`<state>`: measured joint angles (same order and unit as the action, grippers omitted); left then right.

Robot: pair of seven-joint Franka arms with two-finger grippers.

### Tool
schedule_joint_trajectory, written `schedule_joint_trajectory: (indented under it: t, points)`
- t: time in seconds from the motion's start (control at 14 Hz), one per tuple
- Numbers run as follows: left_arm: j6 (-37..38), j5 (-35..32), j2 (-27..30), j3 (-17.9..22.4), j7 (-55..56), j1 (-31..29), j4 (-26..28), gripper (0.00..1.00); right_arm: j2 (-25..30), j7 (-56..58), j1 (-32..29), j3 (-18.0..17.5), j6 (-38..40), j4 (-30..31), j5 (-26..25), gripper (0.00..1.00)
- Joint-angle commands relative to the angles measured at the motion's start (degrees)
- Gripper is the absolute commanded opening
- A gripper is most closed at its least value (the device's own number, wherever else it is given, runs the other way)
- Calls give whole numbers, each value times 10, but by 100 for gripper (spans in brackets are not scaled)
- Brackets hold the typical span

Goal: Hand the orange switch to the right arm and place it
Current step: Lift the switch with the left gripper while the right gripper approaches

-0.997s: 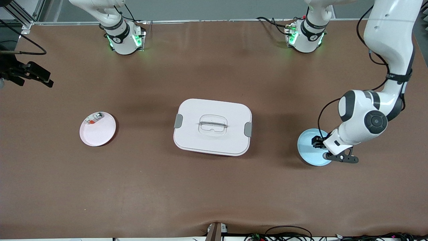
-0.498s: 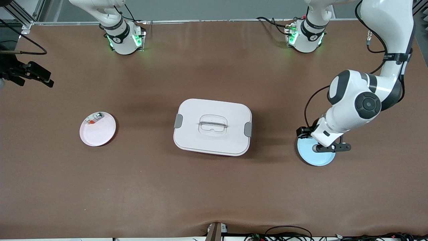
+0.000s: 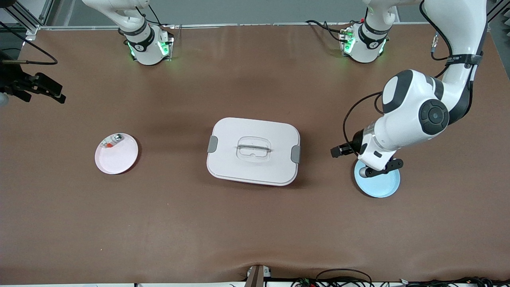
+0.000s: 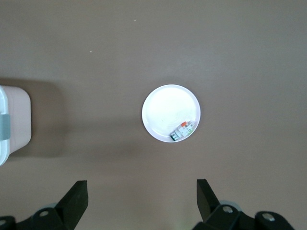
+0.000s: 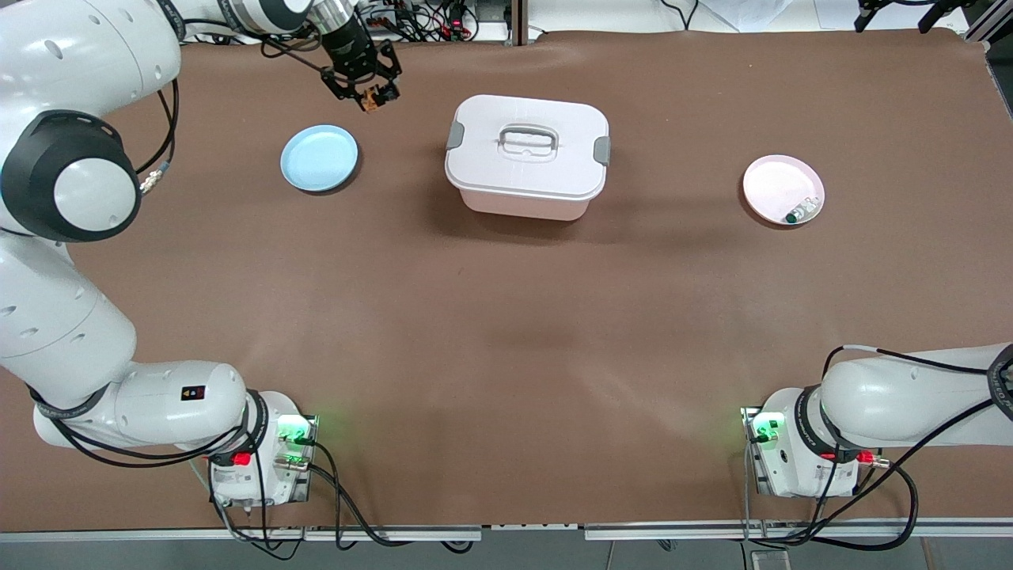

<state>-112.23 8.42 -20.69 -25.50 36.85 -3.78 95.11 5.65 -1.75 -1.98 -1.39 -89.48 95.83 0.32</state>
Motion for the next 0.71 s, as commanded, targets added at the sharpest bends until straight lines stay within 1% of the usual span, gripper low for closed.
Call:
schedule_joint_trajectory:
  t: [0.0, 0.28, 0.43, 0.57, 0.64]
  points:
    - [41, 31, -4, -24, 73, 1, -39, 0, 0, -29, 46, -2, 33, -8, 2, 100]
    - [45, 80, -7, -59, 181, 4, -49, 0, -2, -179, 141, -3, 71, -6, 2, 100]
    - [45, 103, -11, -68, 243, 30, -60, 0, -10, -219, 183, -3, 64, -5, 9, 100]
    - [45, 104, -36, -68, 341, 63, -93, 0, -11, -253, 228, -3, 33, 11, 13, 100]
    - [45, 104, -50, -68, 379, 81, -112, 0, -11, -295, 251, -3, 9, 22, 19, 100]
